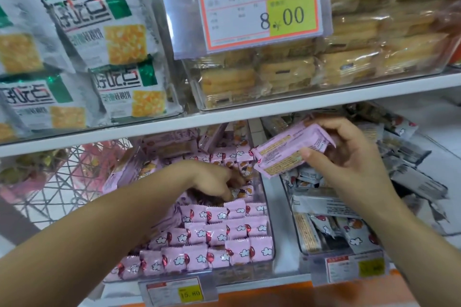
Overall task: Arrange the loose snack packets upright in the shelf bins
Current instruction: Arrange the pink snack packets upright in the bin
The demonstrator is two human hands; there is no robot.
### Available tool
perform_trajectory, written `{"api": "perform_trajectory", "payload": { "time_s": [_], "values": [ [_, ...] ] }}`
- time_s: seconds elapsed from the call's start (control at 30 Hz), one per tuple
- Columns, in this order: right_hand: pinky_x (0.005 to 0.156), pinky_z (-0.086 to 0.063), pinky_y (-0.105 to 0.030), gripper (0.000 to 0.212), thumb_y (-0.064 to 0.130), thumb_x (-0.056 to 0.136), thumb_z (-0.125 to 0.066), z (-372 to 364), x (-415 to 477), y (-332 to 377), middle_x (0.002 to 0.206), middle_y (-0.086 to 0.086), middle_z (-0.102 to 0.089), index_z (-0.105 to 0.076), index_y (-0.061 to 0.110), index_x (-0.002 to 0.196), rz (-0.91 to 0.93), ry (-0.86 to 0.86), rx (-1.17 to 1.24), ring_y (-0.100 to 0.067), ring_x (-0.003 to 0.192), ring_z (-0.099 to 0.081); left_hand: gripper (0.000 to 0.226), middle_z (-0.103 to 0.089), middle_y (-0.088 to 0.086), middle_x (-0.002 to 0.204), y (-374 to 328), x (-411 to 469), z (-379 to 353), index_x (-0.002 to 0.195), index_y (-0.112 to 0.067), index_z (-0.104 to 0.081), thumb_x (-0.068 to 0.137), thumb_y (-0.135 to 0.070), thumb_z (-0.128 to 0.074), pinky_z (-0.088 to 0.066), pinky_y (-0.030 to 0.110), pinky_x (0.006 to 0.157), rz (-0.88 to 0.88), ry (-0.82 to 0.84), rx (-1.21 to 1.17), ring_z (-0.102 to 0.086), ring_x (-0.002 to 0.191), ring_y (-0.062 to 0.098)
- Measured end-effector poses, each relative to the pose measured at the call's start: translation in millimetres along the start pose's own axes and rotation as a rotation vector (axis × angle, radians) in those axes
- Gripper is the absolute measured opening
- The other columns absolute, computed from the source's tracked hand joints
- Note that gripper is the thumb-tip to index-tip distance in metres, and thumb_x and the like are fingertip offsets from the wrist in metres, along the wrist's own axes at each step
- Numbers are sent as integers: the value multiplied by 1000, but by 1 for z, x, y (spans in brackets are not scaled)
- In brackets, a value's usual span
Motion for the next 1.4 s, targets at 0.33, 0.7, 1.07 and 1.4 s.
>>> {"api": "perform_trajectory", "payload": {
  "time_s": [0.33,0.7,1.07,1.4],
  "values": [
    [70,-52,-18,27,26,74,-67,-2,0,4,94,-1,-68,-62,27,100,-5,-14,-2,-16,84,-65,59,-46,-4,69,-6,-10,-2,147,-27,-29,93,-7,-43,-29,10,35,66,34,-10,-39,37,4],
    [78,-53,-24,27,18,77,-67,-1,0,1,100,-4,-66,-62,26,103,-8,9,-49,-17,89,-64,64,-21,-1,158,-6,-15,-4,151,-24,-23,96,-41,-49,-25,38,116,50,99,1,-23,143,20],
    [80,-51,-21,28,18,77,-67,-1,0,0,102,-5,-65,-62,27,103,0,20,-50,-16,91,-63,80,-11,-11,159,-4,-15,-11,150,-34,-22,83,-73,-42,-2,54,118,51,209,-174,-3,147,15],
    [79,-51,-21,29,21,76,-68,0,0,0,101,-4,-64,-63,37,100,4,19,-70,-15,91,-63,92,-3,-8,160,-3,-15,-14,152,-35,-11,76,-80,-38,-2,56,117,78,245,-124,1,147,18]
  ]
}}
Point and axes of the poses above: each hand's wrist, its own x-axis towards the middle knuckle, its own z-axis out of the back of the hand, y = z × x, the point moved 5 cm from there along x, towards the middle knuckle
